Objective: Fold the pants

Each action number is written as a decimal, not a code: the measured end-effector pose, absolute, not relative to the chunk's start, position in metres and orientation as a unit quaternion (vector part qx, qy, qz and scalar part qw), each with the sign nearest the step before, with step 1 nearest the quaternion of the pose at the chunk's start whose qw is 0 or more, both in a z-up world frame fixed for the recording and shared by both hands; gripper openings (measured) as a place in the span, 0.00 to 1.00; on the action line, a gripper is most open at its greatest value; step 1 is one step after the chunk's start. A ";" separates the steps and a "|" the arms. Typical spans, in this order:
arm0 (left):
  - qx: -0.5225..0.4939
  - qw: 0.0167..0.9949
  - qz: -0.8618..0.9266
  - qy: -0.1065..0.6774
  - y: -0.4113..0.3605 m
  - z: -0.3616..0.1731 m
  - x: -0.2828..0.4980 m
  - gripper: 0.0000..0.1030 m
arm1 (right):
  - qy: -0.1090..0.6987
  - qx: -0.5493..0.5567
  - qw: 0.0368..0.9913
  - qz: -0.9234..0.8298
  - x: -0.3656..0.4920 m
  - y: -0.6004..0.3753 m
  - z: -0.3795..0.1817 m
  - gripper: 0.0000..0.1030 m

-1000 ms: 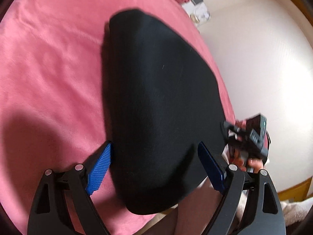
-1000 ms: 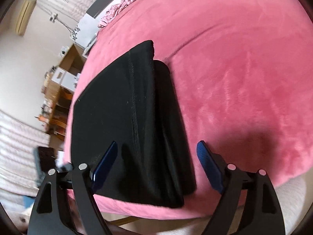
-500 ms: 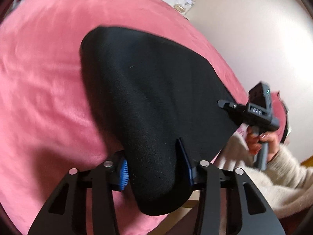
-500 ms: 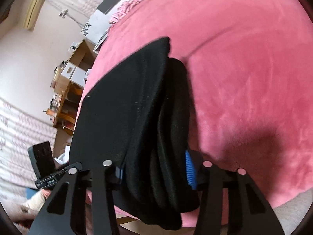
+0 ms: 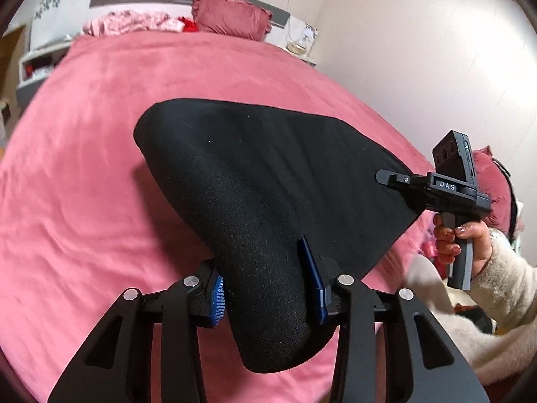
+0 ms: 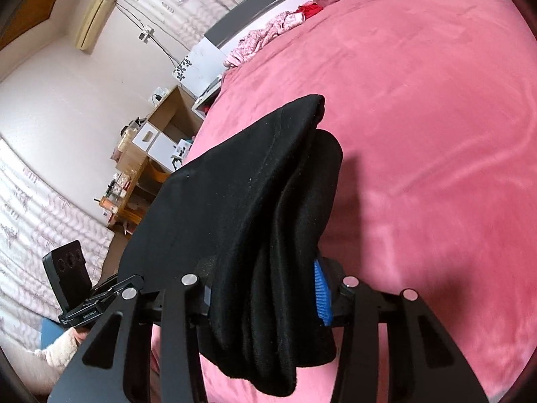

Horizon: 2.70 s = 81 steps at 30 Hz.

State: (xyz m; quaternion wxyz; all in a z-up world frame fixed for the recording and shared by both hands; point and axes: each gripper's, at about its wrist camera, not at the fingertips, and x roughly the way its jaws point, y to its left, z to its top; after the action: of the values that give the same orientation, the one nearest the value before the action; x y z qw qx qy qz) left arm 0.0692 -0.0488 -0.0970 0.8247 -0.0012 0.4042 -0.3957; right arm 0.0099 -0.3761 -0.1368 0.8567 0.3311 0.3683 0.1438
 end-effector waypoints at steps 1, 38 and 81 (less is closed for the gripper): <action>-0.003 0.829 -0.391 0.400 -0.051 -0.095 0.075 0.38 | 0.368 0.330 0.857 0.143 0.018 -0.375 -0.137 0.40; -0.007 0.897 -0.247 0.367 -0.055 -0.152 0.227 0.71 | 0.360 0.272 0.892 0.021 0.162 -0.382 -0.194 0.73; 0.047 0.891 -0.175 0.417 -0.055 -0.176 0.084 0.89 | 0.418 0.190 0.885 -0.083 0.026 -0.306 -0.198 0.98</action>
State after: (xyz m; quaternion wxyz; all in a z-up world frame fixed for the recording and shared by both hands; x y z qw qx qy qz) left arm 0.0840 -0.0555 -0.1758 0.8905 0.0470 0.4173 -0.1750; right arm 0.0263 -0.3060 -0.1984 0.8847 0.1897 0.4177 -0.0831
